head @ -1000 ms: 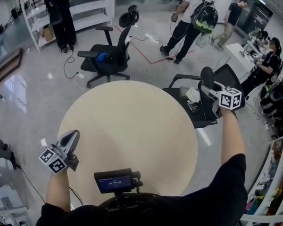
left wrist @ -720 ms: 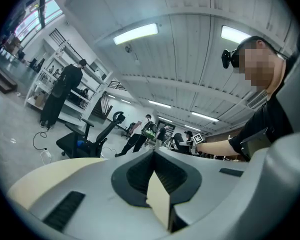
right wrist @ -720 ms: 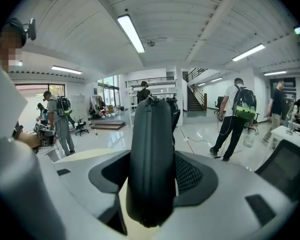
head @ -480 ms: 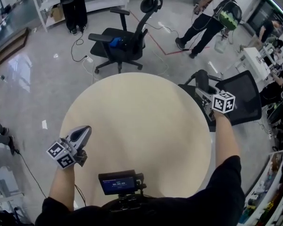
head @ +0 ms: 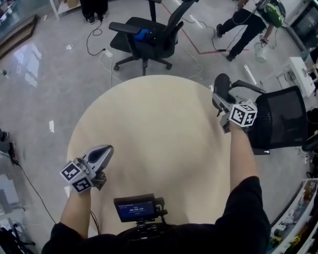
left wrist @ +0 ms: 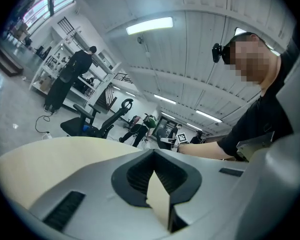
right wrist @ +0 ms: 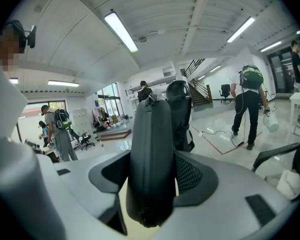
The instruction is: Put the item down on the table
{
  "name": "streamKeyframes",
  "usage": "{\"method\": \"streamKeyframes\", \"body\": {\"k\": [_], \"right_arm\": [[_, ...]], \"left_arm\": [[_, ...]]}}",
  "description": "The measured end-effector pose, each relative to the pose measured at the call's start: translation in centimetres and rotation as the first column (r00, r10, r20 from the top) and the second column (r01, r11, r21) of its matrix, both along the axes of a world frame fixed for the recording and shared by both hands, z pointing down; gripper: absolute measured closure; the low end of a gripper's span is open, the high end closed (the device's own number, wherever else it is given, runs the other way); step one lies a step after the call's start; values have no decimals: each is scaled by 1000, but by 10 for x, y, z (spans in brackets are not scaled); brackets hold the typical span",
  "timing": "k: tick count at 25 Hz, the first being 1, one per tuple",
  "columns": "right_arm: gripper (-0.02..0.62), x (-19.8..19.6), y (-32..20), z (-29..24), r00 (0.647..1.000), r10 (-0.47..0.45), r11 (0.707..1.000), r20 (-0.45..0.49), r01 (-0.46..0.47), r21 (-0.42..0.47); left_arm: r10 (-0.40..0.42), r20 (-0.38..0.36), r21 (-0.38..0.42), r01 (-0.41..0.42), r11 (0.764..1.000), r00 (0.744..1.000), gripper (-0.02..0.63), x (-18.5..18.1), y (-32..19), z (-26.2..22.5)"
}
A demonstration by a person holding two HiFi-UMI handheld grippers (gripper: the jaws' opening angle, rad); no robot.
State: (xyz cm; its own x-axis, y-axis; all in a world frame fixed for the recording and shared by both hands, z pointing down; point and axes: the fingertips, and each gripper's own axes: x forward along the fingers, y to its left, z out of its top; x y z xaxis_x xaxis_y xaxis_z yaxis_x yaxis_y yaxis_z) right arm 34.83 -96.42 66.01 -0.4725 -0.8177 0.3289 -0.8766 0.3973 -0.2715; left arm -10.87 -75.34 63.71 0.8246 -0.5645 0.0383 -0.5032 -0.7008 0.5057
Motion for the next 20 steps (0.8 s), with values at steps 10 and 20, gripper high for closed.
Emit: {"method": "streamKeyframes", "body": {"k": [10, 20], "right_arm": [[328, -92, -35, 65, 982, -38, 999, 185, 39, -7], [328, -127, -36, 102, 983, -171, 984, 66, 173, -31]], "left_arm": [[-9, -38, -37, 7, 999, 999, 605, -8, -6, 37], [13, -54, -41, -15, 999, 998, 606, -4, -9, 57]]}}
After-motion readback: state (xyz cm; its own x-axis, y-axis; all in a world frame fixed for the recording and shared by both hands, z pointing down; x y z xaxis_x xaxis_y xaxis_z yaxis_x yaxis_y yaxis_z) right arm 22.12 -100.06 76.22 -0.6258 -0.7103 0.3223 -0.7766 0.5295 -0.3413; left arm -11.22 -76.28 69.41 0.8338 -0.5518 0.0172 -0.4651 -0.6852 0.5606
